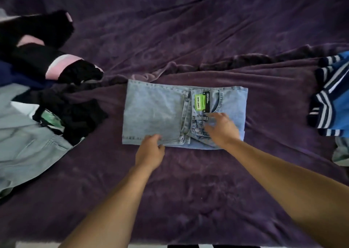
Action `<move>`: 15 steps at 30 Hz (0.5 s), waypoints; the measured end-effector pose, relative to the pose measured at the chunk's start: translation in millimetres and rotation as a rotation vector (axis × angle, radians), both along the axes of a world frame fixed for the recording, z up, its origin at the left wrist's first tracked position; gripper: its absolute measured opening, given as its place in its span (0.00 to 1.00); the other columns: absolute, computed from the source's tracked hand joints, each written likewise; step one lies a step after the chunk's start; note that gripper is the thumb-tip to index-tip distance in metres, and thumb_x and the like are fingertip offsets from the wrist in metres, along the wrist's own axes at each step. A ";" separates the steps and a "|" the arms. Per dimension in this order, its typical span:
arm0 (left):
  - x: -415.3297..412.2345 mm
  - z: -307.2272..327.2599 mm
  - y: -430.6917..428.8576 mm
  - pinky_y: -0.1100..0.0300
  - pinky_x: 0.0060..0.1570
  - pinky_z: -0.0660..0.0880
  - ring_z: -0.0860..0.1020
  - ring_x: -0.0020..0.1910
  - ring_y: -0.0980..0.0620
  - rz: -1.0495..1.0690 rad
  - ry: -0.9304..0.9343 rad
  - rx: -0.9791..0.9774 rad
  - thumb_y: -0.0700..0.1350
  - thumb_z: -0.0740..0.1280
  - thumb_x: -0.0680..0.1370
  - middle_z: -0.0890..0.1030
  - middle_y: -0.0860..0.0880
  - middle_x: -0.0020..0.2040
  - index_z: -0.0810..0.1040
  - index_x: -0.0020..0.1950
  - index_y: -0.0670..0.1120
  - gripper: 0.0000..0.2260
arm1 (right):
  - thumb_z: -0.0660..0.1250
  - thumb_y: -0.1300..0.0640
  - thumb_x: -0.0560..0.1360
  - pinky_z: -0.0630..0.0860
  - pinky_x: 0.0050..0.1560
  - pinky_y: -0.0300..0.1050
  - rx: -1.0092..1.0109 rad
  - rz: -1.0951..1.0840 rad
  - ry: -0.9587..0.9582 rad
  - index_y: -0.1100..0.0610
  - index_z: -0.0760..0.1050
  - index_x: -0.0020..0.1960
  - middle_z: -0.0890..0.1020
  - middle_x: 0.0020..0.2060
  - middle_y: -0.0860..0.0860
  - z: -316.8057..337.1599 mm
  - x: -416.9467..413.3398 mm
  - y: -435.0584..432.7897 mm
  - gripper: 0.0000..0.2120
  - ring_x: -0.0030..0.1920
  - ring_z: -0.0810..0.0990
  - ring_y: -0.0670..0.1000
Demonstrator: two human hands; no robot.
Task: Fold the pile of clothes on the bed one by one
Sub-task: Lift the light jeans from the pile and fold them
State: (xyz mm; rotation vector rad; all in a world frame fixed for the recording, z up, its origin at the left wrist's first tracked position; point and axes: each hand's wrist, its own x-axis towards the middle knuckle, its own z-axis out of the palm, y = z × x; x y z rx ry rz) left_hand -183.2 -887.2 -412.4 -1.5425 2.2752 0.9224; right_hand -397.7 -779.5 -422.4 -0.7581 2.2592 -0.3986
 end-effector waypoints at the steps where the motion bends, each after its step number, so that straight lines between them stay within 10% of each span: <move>1: -7.1 -1.8 -0.5 0.52 0.53 0.73 0.74 0.58 0.44 -0.046 0.036 -0.047 0.40 0.63 0.77 0.74 0.44 0.59 0.76 0.63 0.45 0.15 | 0.65 0.49 0.75 0.74 0.54 0.50 -0.034 -0.082 0.079 0.51 0.69 0.68 0.71 0.66 0.53 -1.5 -14.2 9.5 0.22 0.62 0.73 0.57; 8: -74.2 -48.2 9.5 0.55 0.59 0.69 0.70 0.65 0.46 -0.185 0.238 -0.035 0.41 0.61 0.79 0.71 0.44 0.67 0.67 0.72 0.43 0.20 | 0.73 0.43 0.70 0.77 0.57 0.56 0.006 -0.553 -0.147 0.57 0.70 0.65 0.79 0.58 0.53 -49.1 -71.8 35.1 0.30 0.56 0.78 0.56; 15: -89.0 -86.9 34.7 0.53 0.63 0.65 0.69 0.64 0.44 -0.399 0.201 -0.070 0.45 0.60 0.80 0.72 0.44 0.63 0.67 0.72 0.41 0.21 | 0.75 0.51 0.71 0.74 0.36 0.37 -0.138 -0.724 -0.206 0.56 0.77 0.53 0.80 0.41 0.45 -80.1 -72.0 53.6 0.15 0.41 0.79 0.45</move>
